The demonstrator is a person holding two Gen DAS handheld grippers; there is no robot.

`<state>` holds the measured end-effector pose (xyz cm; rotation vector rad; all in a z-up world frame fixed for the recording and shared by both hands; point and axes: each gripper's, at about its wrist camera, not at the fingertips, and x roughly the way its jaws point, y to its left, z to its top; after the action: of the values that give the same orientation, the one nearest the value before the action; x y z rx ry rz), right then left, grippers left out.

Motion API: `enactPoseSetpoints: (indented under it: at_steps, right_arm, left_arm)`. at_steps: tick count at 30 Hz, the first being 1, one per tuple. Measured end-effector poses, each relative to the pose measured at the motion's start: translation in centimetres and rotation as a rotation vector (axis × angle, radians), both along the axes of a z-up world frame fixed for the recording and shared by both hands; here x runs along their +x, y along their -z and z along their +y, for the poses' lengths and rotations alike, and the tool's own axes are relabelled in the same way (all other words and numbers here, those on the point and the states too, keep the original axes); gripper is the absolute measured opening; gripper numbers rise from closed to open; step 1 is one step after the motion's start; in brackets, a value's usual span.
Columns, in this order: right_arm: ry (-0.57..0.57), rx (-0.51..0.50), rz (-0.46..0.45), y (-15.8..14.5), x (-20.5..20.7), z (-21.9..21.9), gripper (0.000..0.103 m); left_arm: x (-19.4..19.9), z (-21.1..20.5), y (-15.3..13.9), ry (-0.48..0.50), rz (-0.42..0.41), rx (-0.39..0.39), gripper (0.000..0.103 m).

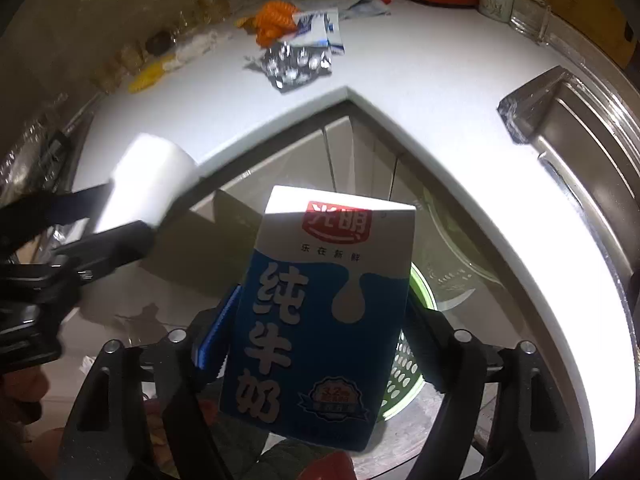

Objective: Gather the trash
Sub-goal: 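Carry carton and foam block over the green basket and release both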

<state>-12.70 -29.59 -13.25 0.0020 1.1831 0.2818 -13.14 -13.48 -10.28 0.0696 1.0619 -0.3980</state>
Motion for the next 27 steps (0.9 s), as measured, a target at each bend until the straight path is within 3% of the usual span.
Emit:
enactPoseSetpoints:
  at_steps: [1, 7, 20, 22, 24, 27]
  right_arm:
    - [-0.007, -0.011, -0.001, 0.7, 0.1, 0.0, 0.091]
    - [0.011, 0.010, 0.002, 1.0, -0.8, -1.5, 0.101]
    - [0.097, -0.012, -0.110, -2.8, -3.5, -6.2, 0.101]
    - [0.117, -0.028, -0.128, -3.4, -3.9, -7.0, 0.101]
    - [0.146, -0.037, -0.142, -3.9, -4.2, -8.2, 0.101]
    - [0.190, -0.025, -0.148, -4.4, -4.6, -10.0, 0.101]
  left_arm:
    - [-0.4, -0.1, 0.1, -0.003, 0.002, 0.007, 0.059]
    - [-2.4, -1.0, 0.7, -0.022, 0.009, 0.048, 0.059]
    - [-3.5, -4.9, 1.2, 0.037, 0.018, 0.050, 0.060]
    - [-3.4, -5.8, 2.2, 0.063, 0.050, 0.056, 0.064]
    - [-3.2, -6.8, 3.3, 0.072, 0.080, 0.075, 0.084]
    - [-3.0, -7.5, 4.1, 0.074, 0.108, 0.082, 0.087]
